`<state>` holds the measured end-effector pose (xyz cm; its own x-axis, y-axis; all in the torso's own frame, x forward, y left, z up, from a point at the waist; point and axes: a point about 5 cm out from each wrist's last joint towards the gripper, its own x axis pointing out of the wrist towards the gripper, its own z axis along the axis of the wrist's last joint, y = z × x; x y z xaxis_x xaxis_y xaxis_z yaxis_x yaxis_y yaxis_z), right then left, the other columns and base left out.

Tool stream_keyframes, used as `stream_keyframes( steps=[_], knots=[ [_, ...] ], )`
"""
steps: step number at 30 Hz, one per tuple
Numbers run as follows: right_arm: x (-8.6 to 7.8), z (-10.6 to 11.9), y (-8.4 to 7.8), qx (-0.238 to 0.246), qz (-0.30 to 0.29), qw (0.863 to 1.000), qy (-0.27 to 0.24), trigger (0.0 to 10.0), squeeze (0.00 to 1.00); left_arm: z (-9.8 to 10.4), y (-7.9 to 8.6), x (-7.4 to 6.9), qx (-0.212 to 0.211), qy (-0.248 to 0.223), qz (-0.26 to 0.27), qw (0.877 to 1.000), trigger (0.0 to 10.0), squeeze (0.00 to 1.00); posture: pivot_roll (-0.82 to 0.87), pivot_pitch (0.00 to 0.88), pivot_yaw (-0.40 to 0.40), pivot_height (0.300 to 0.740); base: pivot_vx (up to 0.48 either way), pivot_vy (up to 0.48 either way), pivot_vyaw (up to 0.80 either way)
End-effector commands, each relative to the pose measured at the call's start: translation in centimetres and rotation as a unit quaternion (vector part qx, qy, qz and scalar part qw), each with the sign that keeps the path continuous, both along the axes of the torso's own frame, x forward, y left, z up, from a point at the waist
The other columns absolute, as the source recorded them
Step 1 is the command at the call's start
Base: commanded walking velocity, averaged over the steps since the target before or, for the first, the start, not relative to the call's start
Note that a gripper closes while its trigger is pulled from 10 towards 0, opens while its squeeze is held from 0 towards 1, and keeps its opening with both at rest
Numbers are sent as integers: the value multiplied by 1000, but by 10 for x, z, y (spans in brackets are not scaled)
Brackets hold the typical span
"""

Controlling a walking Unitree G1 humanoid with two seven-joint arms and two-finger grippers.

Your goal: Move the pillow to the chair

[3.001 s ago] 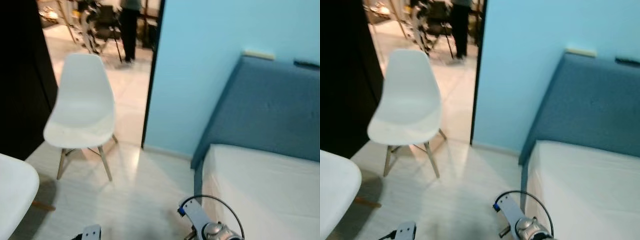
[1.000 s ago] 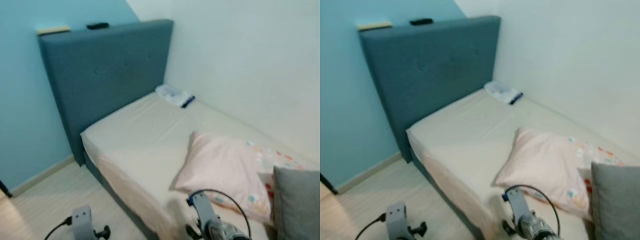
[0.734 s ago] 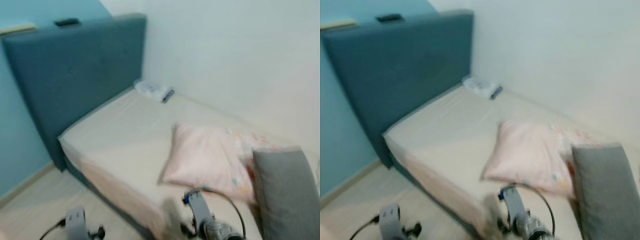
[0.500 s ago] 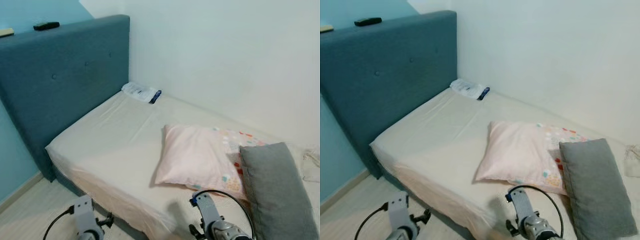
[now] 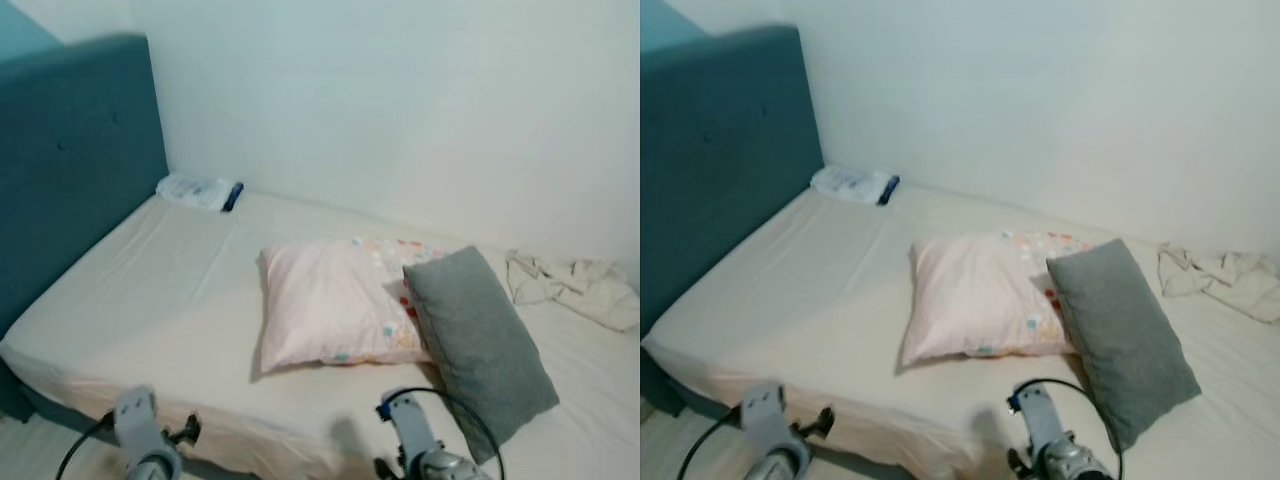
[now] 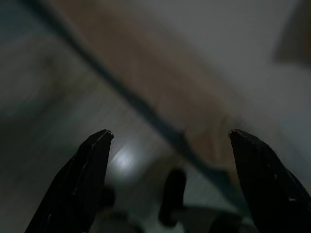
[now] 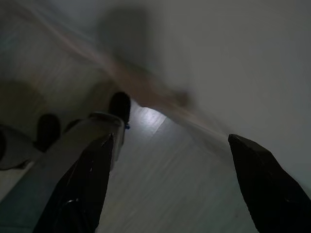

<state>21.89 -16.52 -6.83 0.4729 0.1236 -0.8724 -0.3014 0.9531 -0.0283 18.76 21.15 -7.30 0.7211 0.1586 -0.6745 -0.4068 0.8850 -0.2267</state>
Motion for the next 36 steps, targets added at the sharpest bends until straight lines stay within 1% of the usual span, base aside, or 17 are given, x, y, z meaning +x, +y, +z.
stream_keyframes(
  steps=[1, 4, 10, 12, 13, 17, 21, 22, 23, 24, 25, 29, 32, 35, 36],
  knots=[
    [2, 1, -3, -3, -3, 1000, -5, 10000, 0, -2, -4, -2, -9, 9, 2, 1000, 10000, 0, -34, 26, -94, 710, 0, 0, 0],
    [0, 0, -3, -4, 1, 1000, -1, 10000, 0, -8, -8, -11, -14, 25, 2, 1000, 10000, 0, -34, 29, -95, 710, 0, 0, -708],
    [-1, -1, -2, -5, 8, 1000, 3, 10000, 0, -9, -8, -15, -12, 32, 1, 999, 10000, 0, -28, 31, -98, 710, 0, 0, -775],
    [-1, -1, -2, -6, 10, 1000, 3, 10000, 0, -8, -6, -13, -10, 25, 5, 1000, 10000, 0, -28, 31, -98, 710, 0, 0, -769],
    [-2, -1, -2, -8, 13, 1000, 4, 10000, 0, -5, -4, -8, -8, 14, 5, 1000, 10000, 0, -25, 33, -102, 710, 0, 0, -763],
    [-2, -1, -2, -9, 15, 1000, 5, 10000, 0, 0, -3, 1, -1, -5, 1, 1000, 10000, 0, -23, 33, -104, 710, 0, 0, -761],
    [-2, -1, -2, -9, 17, 1000, 5, 10000, 0, 11, -1, 18, 9, -41, -9, 999, 10000, 0, -24, 34, -102, 710, 0, 0, -761],
    [-2, -1, -2, -9, 17, 1000, 5, 10000, 0, 11, -1, 18, 9, -41, -9, 999, 10000, 0, -24, 34, -102, 710, 0, 0, -763],
    [-2, -1, -1, -8, 16, 1000, 6, 10000, 0, 17, -1, 26, 15, -59, -17, 998, 10000, 0, -24, 35, -99, 710, 0, 0, -763],
    [-2, -1, -1, -8, 16, 1000, 6, 10000, 0, 17, -1, 26, 15, -59, -17, 998, 10000, 0, -24, 35, -99, 710, 0, 0, -763],
    [-2, -1, -1, -7, 15, 1000, 6, 10000, 0, 20, 0, 31, 19, -70, -23, 997, 10000, 0, -23, 37, -98, 710, 0, 0, -763],
    [-2, -1, -1, -6, 14, 1000, 6, 10000, 0, 29, -1, 44, 30, -95, -36, 994, 10000, 0, -25, 38, -95, 710, 0, 0, -761],
    [-2, -1, -1, -6, 12, 1000, 3, 10000, 0, 31, -1, 46, 35, -97, -42, 994, 10000, 0, -25, 39, -94, 710, 0, 0, -756],
    [-1, 0, -1, -5, 10, 1000, -1, 10000, 0, 31, -3, 46, 42, -96, -48, 993, 10000, 0, -27, 38, -94, 710, 0, 0, 0],
    [-1, 0, -1, -5, 10, 1000, -1, 10000, 0, 30, -3, 45, 51, -93, -50, 993, 10000, 0, -27, 39, -95, 710, 0, 0, 0]
  ],
)
